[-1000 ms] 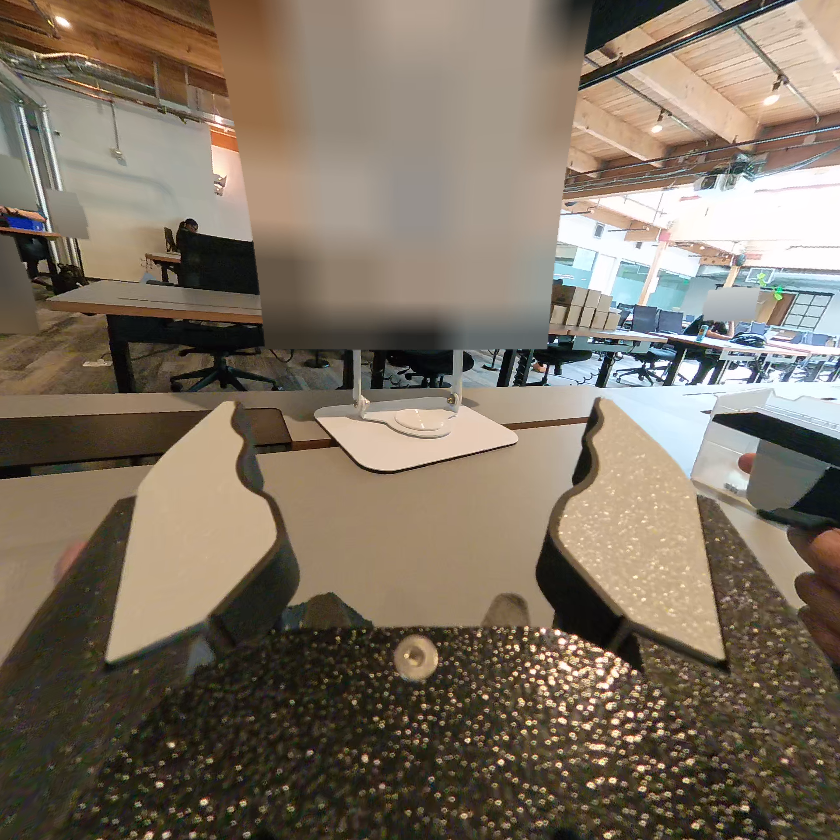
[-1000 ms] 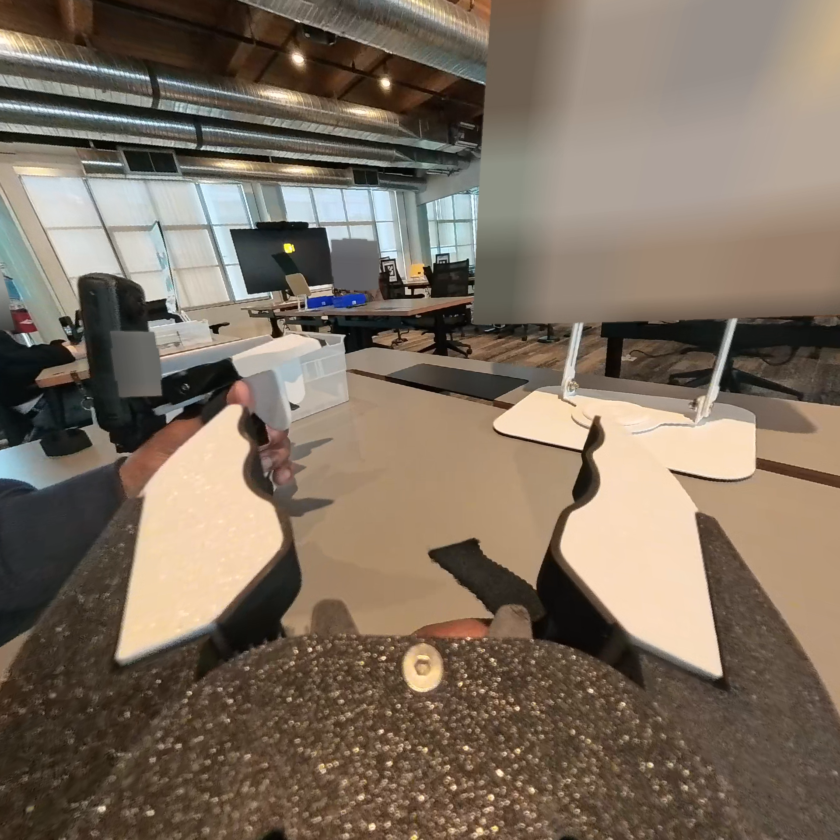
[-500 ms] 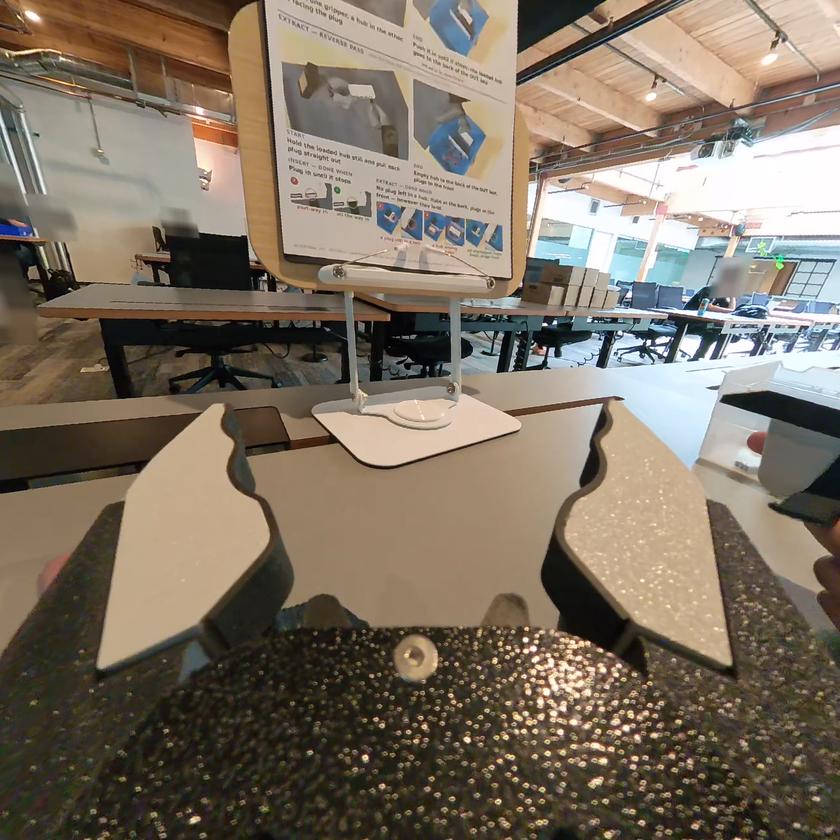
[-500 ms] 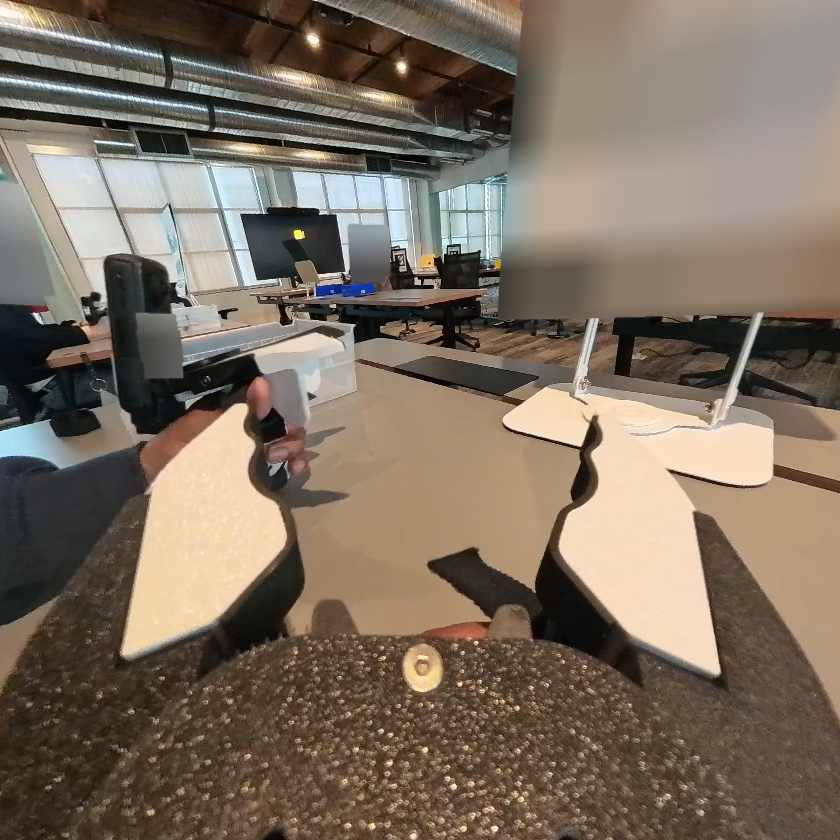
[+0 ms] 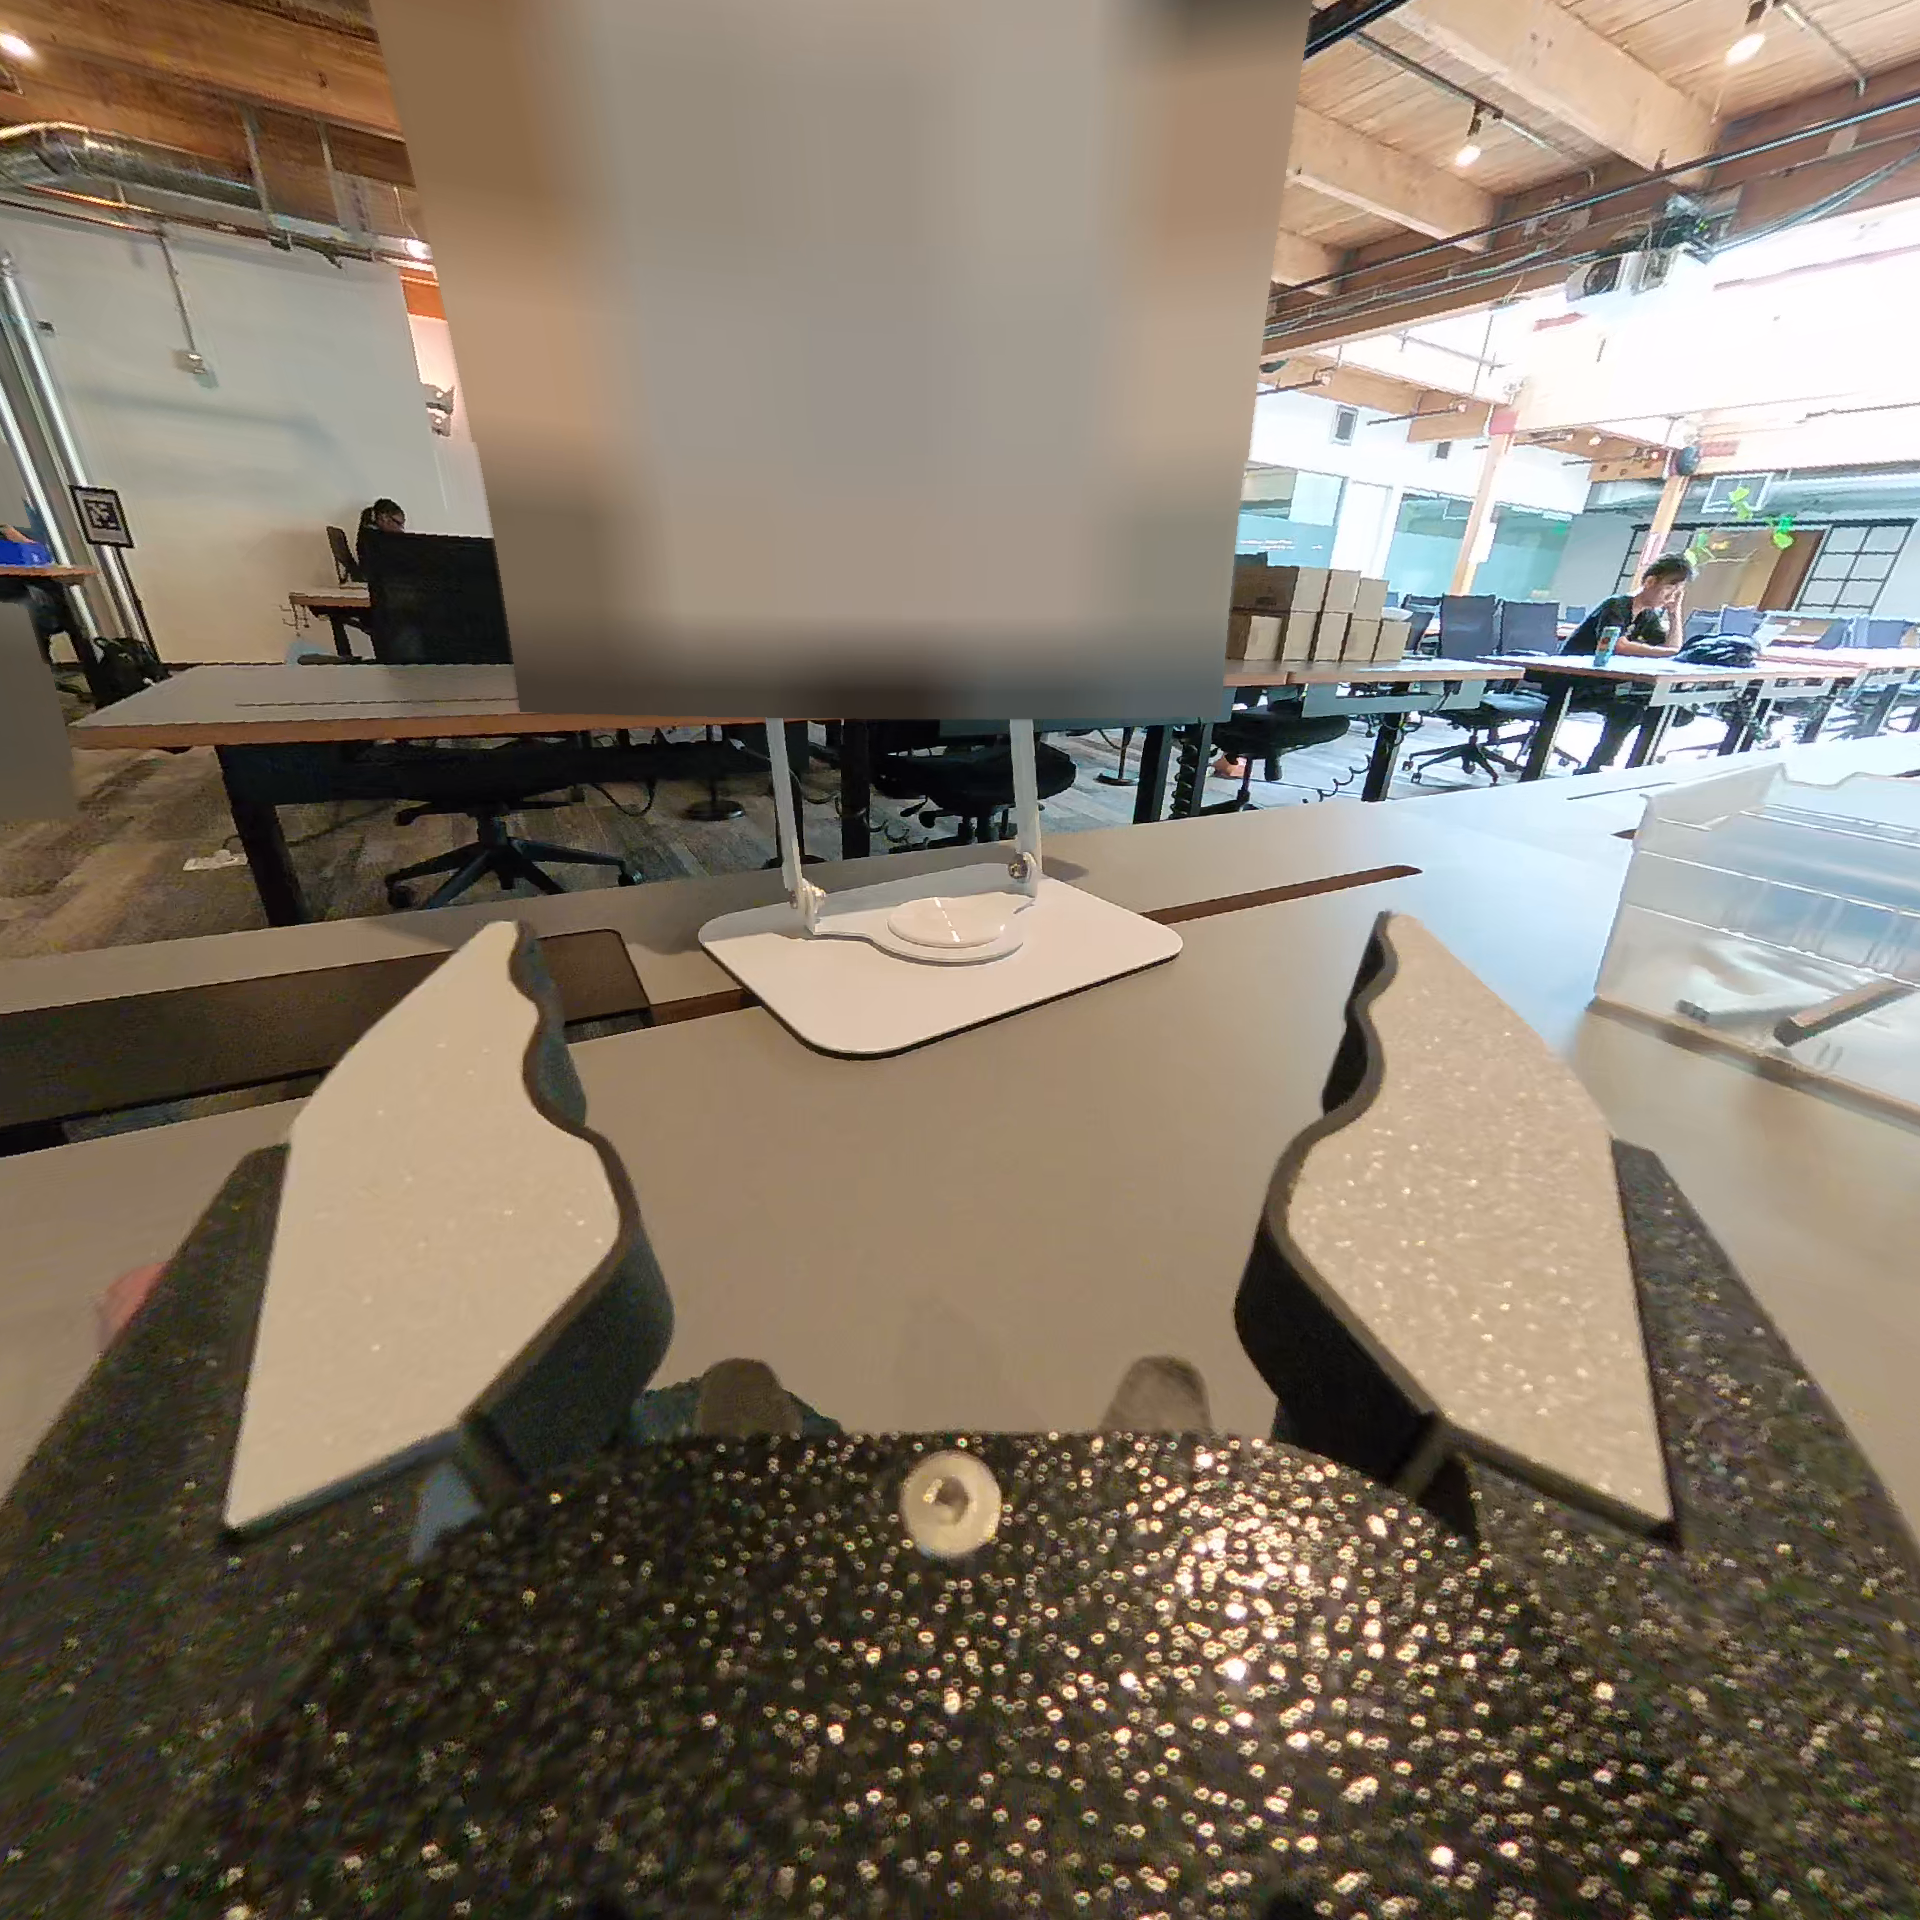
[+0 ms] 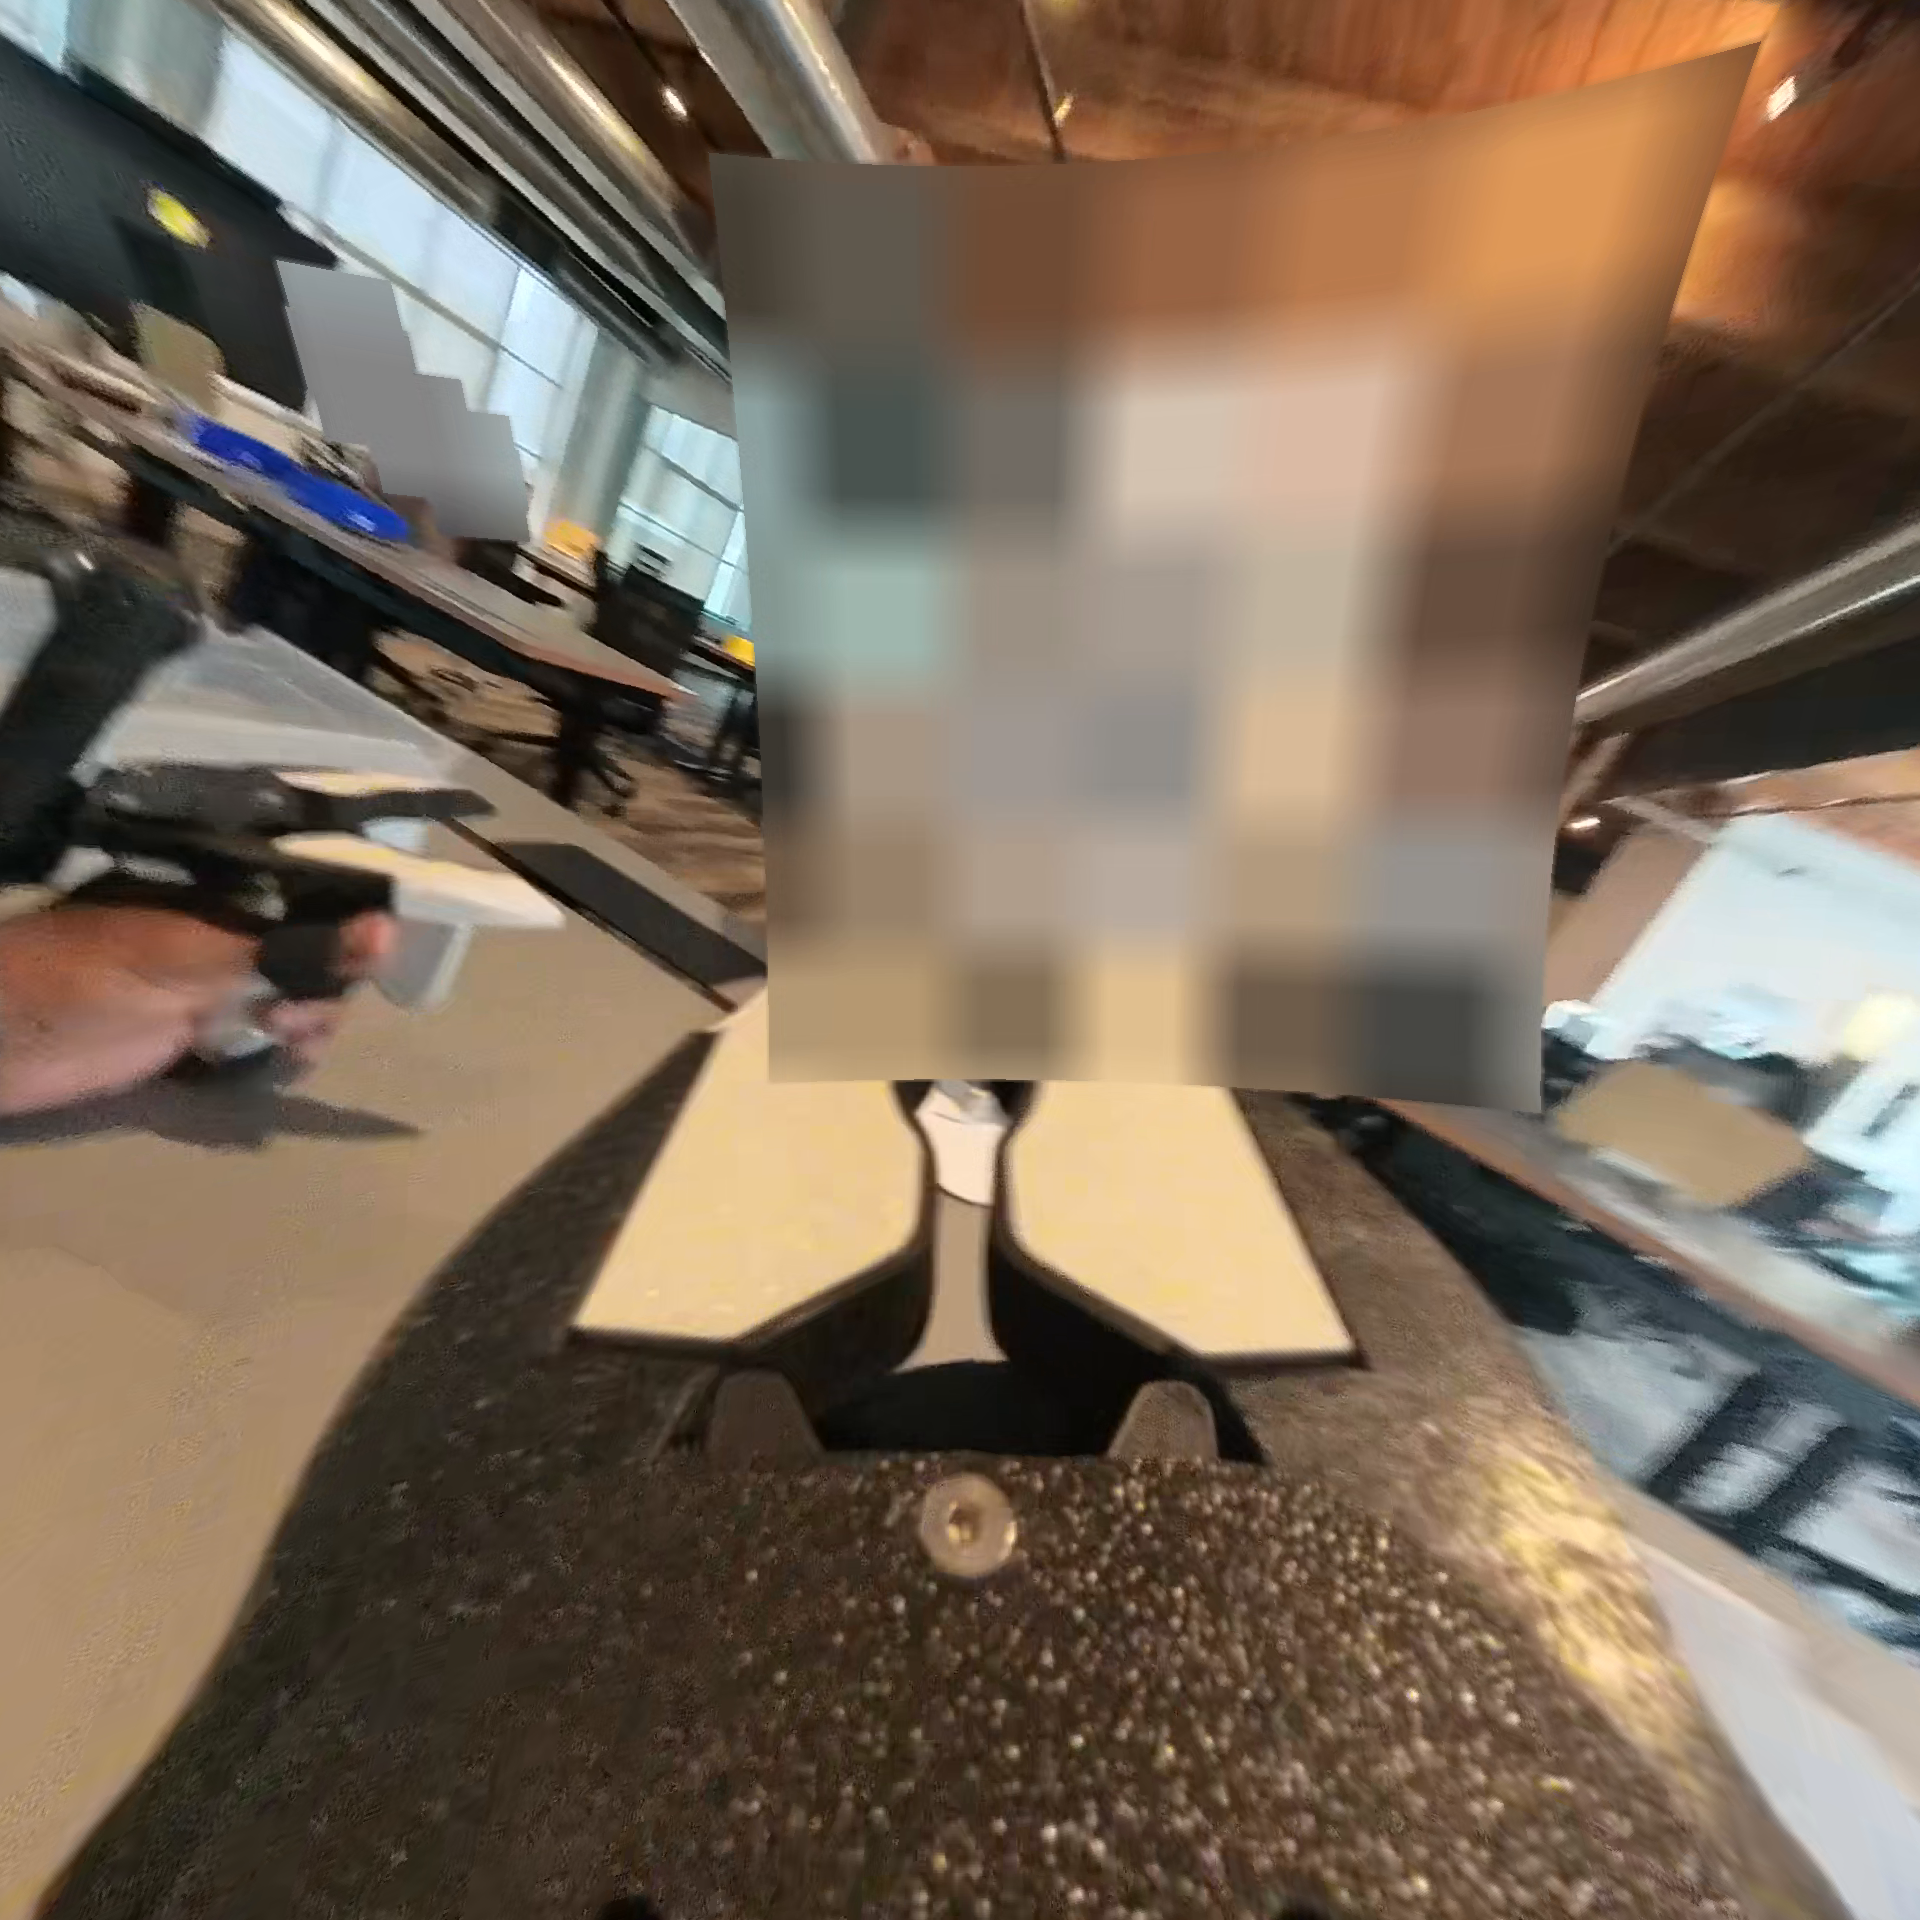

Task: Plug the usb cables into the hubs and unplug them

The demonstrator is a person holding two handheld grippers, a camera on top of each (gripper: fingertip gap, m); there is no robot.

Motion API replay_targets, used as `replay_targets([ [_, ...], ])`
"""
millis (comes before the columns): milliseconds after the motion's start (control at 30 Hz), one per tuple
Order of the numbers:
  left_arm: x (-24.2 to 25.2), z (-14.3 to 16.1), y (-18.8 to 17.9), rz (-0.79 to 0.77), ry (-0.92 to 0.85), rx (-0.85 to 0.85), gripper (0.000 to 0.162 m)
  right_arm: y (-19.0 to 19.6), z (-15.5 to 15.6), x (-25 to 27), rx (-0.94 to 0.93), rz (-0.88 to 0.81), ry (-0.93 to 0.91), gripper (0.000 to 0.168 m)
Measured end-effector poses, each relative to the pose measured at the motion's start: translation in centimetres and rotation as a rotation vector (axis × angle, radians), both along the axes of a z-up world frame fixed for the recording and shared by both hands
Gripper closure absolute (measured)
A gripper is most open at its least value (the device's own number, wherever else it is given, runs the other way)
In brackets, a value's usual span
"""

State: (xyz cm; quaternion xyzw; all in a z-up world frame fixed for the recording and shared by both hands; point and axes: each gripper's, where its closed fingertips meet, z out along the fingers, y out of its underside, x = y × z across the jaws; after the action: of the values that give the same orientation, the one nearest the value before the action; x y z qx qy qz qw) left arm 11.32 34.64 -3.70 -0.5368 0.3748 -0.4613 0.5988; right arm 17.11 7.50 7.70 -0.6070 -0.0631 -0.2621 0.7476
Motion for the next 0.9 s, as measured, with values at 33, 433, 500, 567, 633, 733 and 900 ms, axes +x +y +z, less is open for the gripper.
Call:
replay_targets([
  [33, 0.1, 0.0, -0.1, -0.004, 0.003, 0.001, 0.024, -1.9, 0.1, 0.4, -0.015, -0.051, -0.044, 0.168],
  [433, 1.5, -0.5, -2.2, -0.068, 0.053, 0.024, 0.024, -16.5, -2.8, 11.3, -0.446, -0.520, 0.131, 0.162],
  [500, 1.5, -0.6, -2.5, -0.072, 0.062, 0.033, 0.025, -17.2, -3.3, 12.0, -0.460, -0.516, 0.185, 0.159],
  [567, 1.5, -0.6, -2.6, -0.072, 0.065, 0.039, 0.025, -17.4, -4.0, 12.5, -0.479, -0.499, 0.238, 0.157],
  [633, 1.4, -0.5, -2.6, -0.070, 0.063, 0.035, 0.026, -17.1, -5.1, 12.7, -0.527, -0.440, 0.320, 0.153],
  [733, 1.3, -0.5, -2.4, -0.067, 0.057, 0.027, 0.026, -16.5, -6.5, 13.2, -0.592, -0.367, 0.419, 0.147],
  [900, 1.3, -0.6, -2.5, -0.069, 0.062, 0.032, 0.027, -15.3, -8.6, 13.3, -0.664, -0.251, 0.537, 0.132],
])
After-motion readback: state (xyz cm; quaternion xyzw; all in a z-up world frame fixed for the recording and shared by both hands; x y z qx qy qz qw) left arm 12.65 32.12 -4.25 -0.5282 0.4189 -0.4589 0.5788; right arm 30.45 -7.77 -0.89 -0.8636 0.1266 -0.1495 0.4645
